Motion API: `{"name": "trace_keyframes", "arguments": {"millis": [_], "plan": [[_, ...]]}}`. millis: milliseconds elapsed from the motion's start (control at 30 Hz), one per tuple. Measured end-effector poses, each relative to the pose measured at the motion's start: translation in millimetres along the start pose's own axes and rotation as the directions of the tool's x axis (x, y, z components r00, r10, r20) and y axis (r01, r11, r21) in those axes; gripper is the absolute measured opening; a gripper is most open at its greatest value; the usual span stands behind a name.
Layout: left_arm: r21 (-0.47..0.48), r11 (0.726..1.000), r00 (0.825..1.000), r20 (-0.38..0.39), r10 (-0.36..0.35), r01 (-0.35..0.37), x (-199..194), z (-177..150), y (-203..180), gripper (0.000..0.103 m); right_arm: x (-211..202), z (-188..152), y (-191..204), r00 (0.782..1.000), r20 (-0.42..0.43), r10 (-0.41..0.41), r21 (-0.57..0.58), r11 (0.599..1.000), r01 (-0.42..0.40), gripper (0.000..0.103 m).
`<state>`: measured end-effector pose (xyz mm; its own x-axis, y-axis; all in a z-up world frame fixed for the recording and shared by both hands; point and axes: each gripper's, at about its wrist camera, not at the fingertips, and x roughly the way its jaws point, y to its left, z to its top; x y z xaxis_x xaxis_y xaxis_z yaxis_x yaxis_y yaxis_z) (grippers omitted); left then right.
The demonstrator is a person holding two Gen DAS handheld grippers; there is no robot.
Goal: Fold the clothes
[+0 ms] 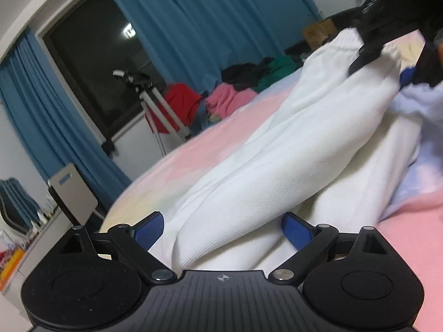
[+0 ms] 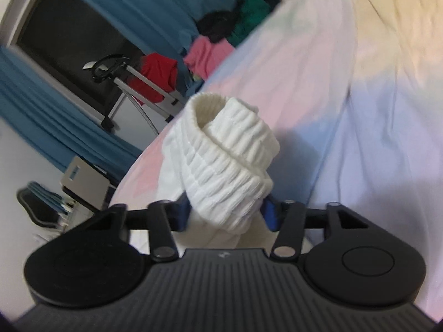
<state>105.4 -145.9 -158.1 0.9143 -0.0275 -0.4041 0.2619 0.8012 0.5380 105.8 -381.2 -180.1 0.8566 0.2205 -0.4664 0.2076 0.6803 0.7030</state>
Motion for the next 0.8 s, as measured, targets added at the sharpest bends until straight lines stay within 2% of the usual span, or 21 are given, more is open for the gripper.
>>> {"name": "trace_keyframes", "arguments": {"millis": [33,100,167,267,333,467,533,600,667,767,800], "plan": [[-0.026,1.000,1.000,0.002,-0.016,0.016,0,-3,5,0.091,1,0,0,1.000,0.009,0.001,-0.002,1.000,-0.001,0.046],[-0.096,0.993,0.997,0.019,-0.070,0.072,-7,-8,15,0.074,2,4,-3,1.000,0.024,0.003,-0.004,1.000,-0.003,0.044],[-0.153,0.981,0.992,0.048,-0.113,0.119,-17,-12,25,0.050,5,4,1,0.999,0.043,-0.008,-0.037,0.999,0.010,0.043],[-0.170,0.974,0.986,0.094,-0.135,0.150,-32,-14,37,0.032,8,6,6,0.997,0.064,-0.031,-0.107,0.994,0.038,0.043],[-0.125,0.980,0.984,0.113,-0.138,0.152,-50,-17,37,0.025,7,9,7,0.997,0.069,-0.021,-0.113,0.993,0.029,0.042],[0.020,0.986,0.978,0.125,-0.165,0.164,-94,-31,15,0.021,4,13,8,0.997,0.080,-0.001,-0.126,0.992,0.011,0.041],[0.072,0.980,0.976,0.104,-0.193,0.186,-103,-38,5,0.021,6,11,5,0.997,0.064,-0.045,-0.133,0.990,0.053,0.041],[0.119,0.970,0.972,0.077,-0.222,0.212,-108,-44,-4,0.021,8,7,-7,0.996,0.045,-0.071,-0.092,0.993,0.075,0.041],[0.139,0.965,0.971,0.052,-0.233,0.224,-105,-51,-10,0.021,11,6,-24,0.998,0.022,-0.059,-0.007,0.998,0.059,0.044],[0.110,0.966,0.971,0.032,-0.238,0.234,-96,-54,-8,0.021,14,5,-36,0.999,-0.012,-0.029,0.071,0.997,0.030,0.056],[0.092,0.967,0.970,0.026,-0.243,0.239,-95,-55,-6,0.021,15,5,-37,0.999,-0.026,-0.028,0.072,0.997,0.030,0.065]]}}
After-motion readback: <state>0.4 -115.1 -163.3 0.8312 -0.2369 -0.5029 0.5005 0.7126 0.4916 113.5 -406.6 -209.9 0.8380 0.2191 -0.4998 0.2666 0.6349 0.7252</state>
